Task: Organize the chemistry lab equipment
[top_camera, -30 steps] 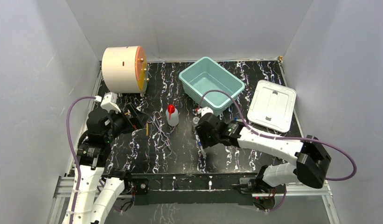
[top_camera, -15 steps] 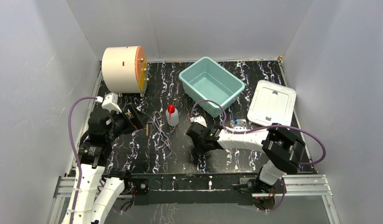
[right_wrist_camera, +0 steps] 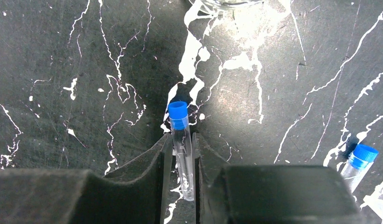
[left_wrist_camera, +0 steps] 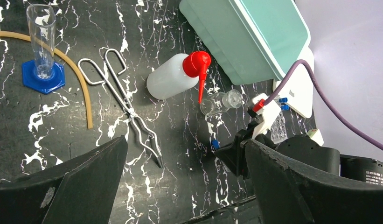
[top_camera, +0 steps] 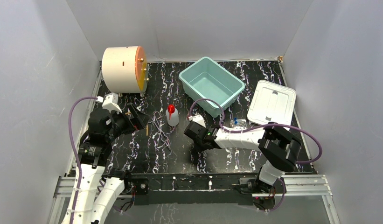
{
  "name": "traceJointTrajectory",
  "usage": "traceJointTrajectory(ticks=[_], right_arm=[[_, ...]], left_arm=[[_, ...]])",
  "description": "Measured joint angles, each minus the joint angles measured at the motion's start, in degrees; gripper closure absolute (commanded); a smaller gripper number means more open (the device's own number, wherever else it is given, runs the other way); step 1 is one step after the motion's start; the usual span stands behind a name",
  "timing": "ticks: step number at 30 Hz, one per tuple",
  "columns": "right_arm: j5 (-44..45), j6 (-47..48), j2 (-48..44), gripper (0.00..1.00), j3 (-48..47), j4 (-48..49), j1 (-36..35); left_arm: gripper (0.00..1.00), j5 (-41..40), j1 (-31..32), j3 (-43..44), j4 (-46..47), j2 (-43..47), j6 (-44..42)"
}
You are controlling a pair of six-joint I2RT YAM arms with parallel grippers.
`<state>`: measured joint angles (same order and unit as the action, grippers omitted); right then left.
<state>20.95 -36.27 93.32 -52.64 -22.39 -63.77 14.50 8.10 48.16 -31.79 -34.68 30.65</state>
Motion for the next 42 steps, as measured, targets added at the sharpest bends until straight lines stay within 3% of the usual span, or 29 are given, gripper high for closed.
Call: traceJointTrajectory(ticks=[14,19,28,33,38,42], right_arm=[[1.51,-1.68,-2.67,0.75,1.14,0.5,0.02],[0.92,-3.58,-10.47,0.73,3.8,3.04,1.46],[-4.35,-9.03,-29.86,0.74,13.99,9.94,12.63],[-6.71,-10.62,-34.18,0.74,14.73,10.71,15.61],[-9.11,-11.87,-34.36,0.74,14.73,10.86,17.51],[-11.43,-13.38,-34.58,0.74,14.75,11.08,18.71]], left_arm=[[0.02,7.08,0.0,-7.98,4.31,0.44,4.52],[0.02,11.78,0.02,-12.66,9.62,-0.07,9.22],[0.12,17.68,2.21,-24.35,20.28,1.11,19.45],[0.12,14.6,11.85,-24.55,26.82,-4.46,21.75],[0.16,6.05,28.3,-22.14,34.53,-17.4,22.51],[0.22,1.88,36.0,-18.73,43.04,-27.82,23.71]])
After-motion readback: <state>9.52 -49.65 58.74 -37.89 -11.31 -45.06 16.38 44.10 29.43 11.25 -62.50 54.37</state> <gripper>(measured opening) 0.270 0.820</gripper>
